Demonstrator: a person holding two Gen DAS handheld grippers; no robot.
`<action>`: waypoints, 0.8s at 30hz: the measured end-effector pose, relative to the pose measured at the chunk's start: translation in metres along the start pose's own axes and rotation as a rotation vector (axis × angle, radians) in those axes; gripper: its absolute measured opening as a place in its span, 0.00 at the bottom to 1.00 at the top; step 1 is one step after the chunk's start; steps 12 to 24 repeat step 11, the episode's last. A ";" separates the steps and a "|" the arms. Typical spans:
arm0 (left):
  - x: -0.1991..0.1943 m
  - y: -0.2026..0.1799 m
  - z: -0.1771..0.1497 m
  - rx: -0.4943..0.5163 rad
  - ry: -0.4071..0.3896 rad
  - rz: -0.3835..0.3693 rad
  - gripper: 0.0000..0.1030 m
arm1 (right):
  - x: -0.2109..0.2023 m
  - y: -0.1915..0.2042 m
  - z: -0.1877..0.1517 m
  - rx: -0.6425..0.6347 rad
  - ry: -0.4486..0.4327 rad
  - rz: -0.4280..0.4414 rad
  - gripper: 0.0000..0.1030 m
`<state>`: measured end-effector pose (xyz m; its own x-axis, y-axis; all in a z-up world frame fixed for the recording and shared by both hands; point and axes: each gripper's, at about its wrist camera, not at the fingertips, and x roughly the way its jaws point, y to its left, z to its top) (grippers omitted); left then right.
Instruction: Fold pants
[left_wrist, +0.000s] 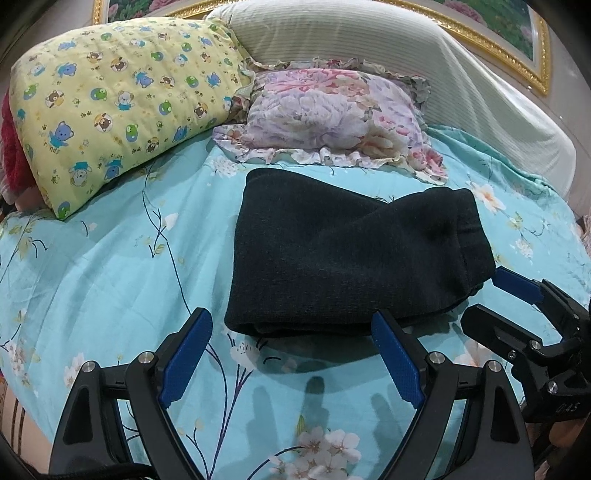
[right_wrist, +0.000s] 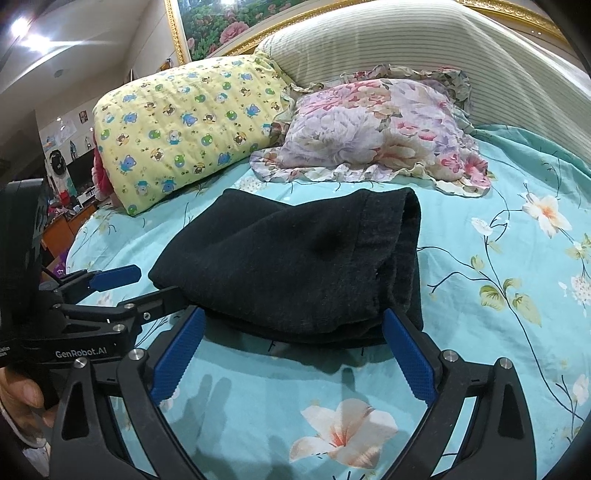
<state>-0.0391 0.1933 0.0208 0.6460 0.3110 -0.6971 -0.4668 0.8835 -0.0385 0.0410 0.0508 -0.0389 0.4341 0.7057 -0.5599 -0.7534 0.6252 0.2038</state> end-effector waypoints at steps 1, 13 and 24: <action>0.000 0.000 0.000 0.000 0.001 0.000 0.86 | 0.000 0.000 0.000 0.000 -0.001 0.001 0.94; 0.001 -0.003 0.005 -0.014 0.031 0.014 0.87 | -0.004 -0.001 0.006 -0.001 -0.022 0.010 0.94; 0.001 -0.003 0.005 -0.014 0.031 0.014 0.87 | -0.004 -0.001 0.006 -0.001 -0.022 0.010 0.94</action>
